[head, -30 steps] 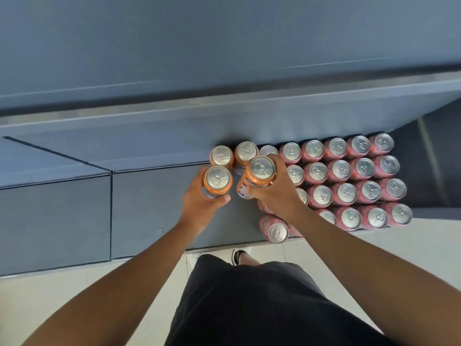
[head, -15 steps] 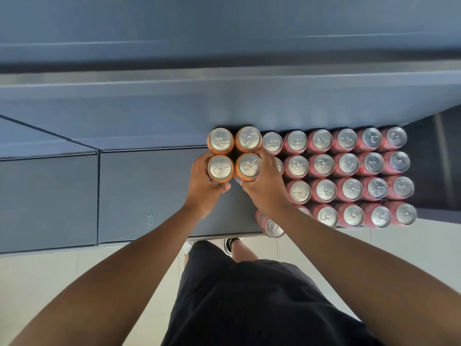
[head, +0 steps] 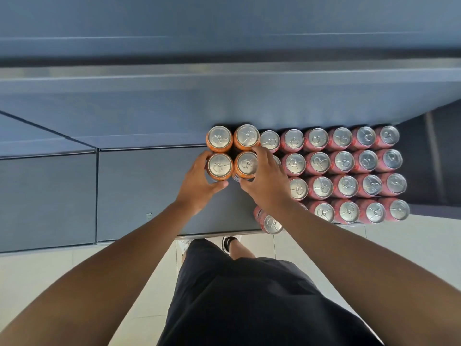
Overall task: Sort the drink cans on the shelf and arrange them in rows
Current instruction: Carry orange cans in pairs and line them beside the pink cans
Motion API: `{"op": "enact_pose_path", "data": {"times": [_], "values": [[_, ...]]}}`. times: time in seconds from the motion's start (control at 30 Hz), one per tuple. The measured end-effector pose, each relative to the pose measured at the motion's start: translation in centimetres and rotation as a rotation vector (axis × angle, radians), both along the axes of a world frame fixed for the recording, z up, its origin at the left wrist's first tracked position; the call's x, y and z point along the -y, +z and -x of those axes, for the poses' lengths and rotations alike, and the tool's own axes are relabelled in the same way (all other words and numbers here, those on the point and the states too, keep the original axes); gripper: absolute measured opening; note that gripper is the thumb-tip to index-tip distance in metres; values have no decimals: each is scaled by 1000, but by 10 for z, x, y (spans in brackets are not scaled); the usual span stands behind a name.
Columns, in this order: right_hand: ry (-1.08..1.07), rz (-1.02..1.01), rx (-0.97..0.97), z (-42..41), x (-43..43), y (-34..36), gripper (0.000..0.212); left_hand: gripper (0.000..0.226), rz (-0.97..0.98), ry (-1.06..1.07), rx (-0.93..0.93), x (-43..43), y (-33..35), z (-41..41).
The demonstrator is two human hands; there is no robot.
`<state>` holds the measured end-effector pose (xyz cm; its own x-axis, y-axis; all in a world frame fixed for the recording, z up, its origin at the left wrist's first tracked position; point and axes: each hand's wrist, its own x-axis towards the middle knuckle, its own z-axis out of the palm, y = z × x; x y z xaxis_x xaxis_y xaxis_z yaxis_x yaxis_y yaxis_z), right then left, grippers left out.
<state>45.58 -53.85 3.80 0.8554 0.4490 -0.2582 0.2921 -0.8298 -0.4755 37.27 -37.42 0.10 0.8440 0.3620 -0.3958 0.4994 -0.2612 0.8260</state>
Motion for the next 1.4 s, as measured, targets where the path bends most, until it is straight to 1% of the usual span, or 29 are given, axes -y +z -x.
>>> {"op": "enact_pose_path", "data": {"times": [0.13,0.33,0.47,0.57,0.7,0.8,1.0,1.1,1.17,1.27,1.4], "values": [[133,8,149,-5,6,15,65,68,-128,-104,19,-10,26,9],[367,-50,312,-20,1,45,50,60,-560,-283,30,-26,62,30],[526,-82,382,-20,-15,66,51,56,-761,-320,121,-37,79,48],[617,-94,387,-15,-30,77,48,56,-864,-337,111,-46,91,65],[720,-73,352,0,-53,87,50,57,-934,-297,32,-59,110,90],[789,-53,359,18,-73,100,51,53,-984,-240,-11,-70,122,115],[933,13,352,73,-123,124,53,49,-1028,-83,-69,-99,138,188],[965,16,364,111,-150,132,53,46,-1067,-6,-72,-114,147,234],[977,-15,369,142,-169,138,54,50,-1076,30,-86,-125,153,268],[1004,-25,377,197,-200,146,55,49,-1083,91,-99,-142,163,323],[1057,-74,355,274,-242,156,54,52,-1139,212,-94,-161,176,402]]}}
